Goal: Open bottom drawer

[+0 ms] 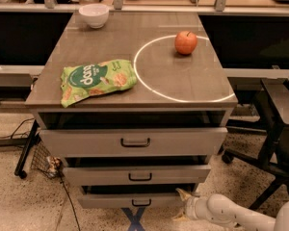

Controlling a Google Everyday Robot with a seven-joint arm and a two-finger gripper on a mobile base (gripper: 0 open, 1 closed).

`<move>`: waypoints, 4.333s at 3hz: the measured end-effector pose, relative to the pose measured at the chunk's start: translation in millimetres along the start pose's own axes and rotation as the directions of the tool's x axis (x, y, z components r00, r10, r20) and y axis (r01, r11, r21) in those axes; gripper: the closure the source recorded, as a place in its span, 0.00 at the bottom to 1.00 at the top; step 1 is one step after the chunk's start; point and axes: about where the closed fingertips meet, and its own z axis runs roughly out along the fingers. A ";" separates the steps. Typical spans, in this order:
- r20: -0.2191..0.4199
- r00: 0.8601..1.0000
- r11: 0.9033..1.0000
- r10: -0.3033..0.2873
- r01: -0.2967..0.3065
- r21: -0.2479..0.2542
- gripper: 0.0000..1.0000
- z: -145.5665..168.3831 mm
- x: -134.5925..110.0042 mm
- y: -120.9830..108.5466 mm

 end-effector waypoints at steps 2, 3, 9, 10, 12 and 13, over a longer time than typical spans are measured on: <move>-0.008 1.000 1.000 -0.021 0.021 -0.008 0.81 -11.3 -4.5 11.8; -0.009 1.000 1.000 -0.021 0.021 -0.008 1.00 -14.7 -7.2 10.8; -0.050 0.996 0.960 -0.070 0.053 -0.275 0.00 -75.6 -12.2 142.5; -0.052 0.996 0.953 -0.069 0.051 -0.298 0.00 -76.7 -13.3 152.5; -0.067 0.997 0.969 -0.037 0.019 -0.248 0.00 -56.1 -9.0 133.1; -0.095 0.995 0.972 -0.027 0.004 -0.235 0.00 -41.4 -1.1 125.8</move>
Offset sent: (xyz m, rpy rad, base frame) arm -0.0642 -0.0134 0.0265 -0.0351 -0.0233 0.0497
